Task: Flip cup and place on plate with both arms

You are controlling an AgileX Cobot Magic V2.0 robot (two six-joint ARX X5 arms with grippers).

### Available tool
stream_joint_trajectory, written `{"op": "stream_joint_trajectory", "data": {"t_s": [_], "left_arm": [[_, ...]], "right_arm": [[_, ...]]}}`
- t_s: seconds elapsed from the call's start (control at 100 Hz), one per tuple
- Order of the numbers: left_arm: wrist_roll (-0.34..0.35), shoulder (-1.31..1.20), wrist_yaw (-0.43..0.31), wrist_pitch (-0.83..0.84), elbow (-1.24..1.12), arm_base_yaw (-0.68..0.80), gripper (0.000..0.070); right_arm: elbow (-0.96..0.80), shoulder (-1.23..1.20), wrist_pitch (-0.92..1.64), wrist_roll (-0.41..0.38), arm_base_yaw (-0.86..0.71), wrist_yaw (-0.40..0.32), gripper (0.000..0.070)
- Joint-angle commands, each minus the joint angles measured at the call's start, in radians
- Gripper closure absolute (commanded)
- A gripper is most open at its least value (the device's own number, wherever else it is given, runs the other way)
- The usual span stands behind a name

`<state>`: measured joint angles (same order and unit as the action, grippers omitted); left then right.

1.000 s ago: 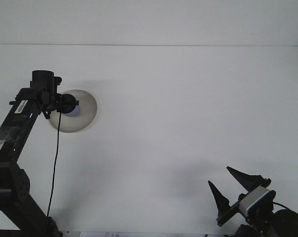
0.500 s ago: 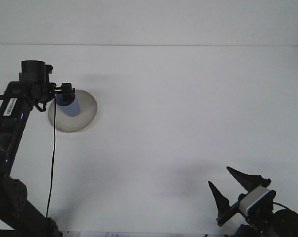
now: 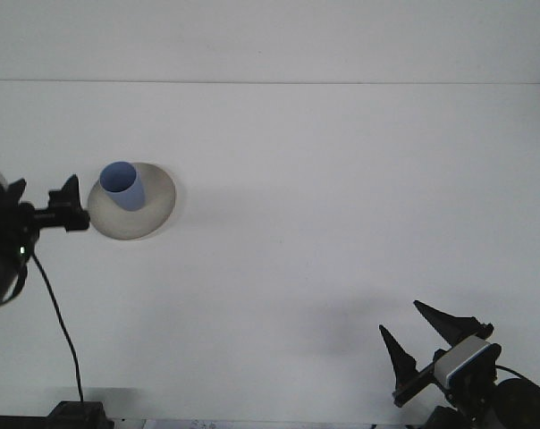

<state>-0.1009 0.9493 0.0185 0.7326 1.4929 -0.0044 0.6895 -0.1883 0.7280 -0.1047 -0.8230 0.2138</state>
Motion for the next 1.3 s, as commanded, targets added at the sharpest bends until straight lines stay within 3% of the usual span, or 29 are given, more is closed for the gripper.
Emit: {"op": "stream_joint_trajectory", "data": {"t_s": [0.0, 0.18, 0.3, 0.48, 0.51, 0.54, 0.61, 0.63, 1.29], "left_arm": [[-0.031, -0.089, -0.017, -0.02, -0.125, -0.013, 0.0172], [-0.145, -0.36, -0.201, -0.081, -0.51, -0.084, 0.0172], [-0.185, -0.486, -0.206, -0.088, -0.691, -0.114, 0.0172], [-0.181, -0.583, -0.215, -0.081, -0.823, -0.135, 0.0189], [-0.182, -0.591, -0.216, -0.081, -0.83, -0.135, 0.0236], [-0.185, -0.597, -0.224, -0.081, -0.832, -0.135, 0.0318], [-0.185, -0.607, -0.257, -0.084, -0.832, -0.135, 0.0618], [-0.185, -0.608, -0.268, -0.084, -0.832, -0.135, 0.07], [-0.203, -0.632, -0.278, -0.154, -0.832, -0.135, 0.0685]], "right_arm": [[0.003, -0.002, -0.009, -0.011, -0.009, 0.005, 0.0206], [0.003, -0.002, -0.006, -0.011, -0.009, 0.005, 0.016], [0.003, -0.002, 0.0, -0.011, -0.009, 0.004, 0.0159], [0.003, -0.002, 0.017, -0.007, -0.009, 0.003, 0.0176], [0.003, -0.002, 0.017, -0.007, -0.009, 0.003, 0.0221], [0.003, -0.002, 0.017, -0.007, -0.009, 0.003, 0.032], [0.003, -0.002, 0.017, -0.007, -0.009, 0.003, 0.0659], [0.003, -0.002, 0.017, -0.007, -0.009, 0.004, 0.07], [0.004, -0.002, 0.013, -0.008, -0.009, 0.002, 0.0694]]}}
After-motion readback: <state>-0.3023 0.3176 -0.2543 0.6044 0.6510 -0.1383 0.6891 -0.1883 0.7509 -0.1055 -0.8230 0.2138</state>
